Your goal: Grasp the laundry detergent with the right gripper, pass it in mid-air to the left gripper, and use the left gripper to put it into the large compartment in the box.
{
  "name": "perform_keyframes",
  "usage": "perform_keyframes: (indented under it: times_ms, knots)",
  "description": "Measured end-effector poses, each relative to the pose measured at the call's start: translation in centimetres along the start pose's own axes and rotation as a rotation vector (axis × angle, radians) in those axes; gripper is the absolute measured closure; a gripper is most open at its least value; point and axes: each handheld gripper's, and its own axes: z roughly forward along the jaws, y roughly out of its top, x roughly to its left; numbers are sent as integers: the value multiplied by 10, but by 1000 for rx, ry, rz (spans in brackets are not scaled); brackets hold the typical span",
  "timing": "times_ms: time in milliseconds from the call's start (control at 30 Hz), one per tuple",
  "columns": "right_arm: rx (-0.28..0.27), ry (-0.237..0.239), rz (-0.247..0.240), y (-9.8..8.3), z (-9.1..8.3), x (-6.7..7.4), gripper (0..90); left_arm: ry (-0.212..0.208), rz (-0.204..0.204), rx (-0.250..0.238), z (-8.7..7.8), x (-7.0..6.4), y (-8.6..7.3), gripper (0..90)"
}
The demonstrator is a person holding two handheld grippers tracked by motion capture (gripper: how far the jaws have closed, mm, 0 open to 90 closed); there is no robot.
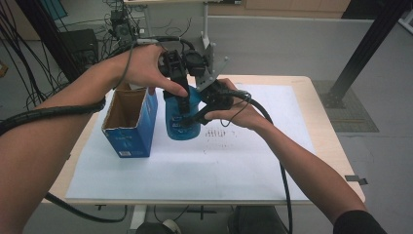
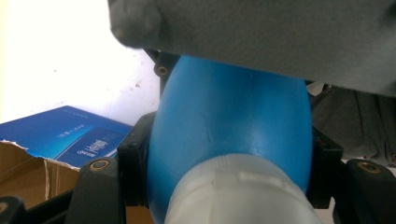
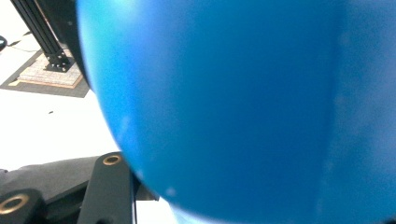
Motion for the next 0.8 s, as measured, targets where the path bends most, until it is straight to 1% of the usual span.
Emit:
perform_keyframes:
  times_ms: [167,200,233,267,367,533,800]
  knots:
    - [-2,6,1,0,2,0,431,-4,-2,-2,1,1,-2,361]
    - [-1,6,0,0,2,-1,430,-5,7,7,1,1,-2,362]
    - [-1,7,-3,0,3,-1,430,-9,-2,3,2,1,-2,362]
    - [1,10,4,0,3,0,430,-11,-3,3,2,1,-3,362]
    - [-1,14,3,-1,5,-1,429,-15,-3,6,2,2,-3,363]
    - [-5,14,2,-1,5,-1,427,-7,0,-2,3,1,-3,364]
    - [-5,15,-2,-1,5,-1,424,-8,-2,3,2,0,-3,365]
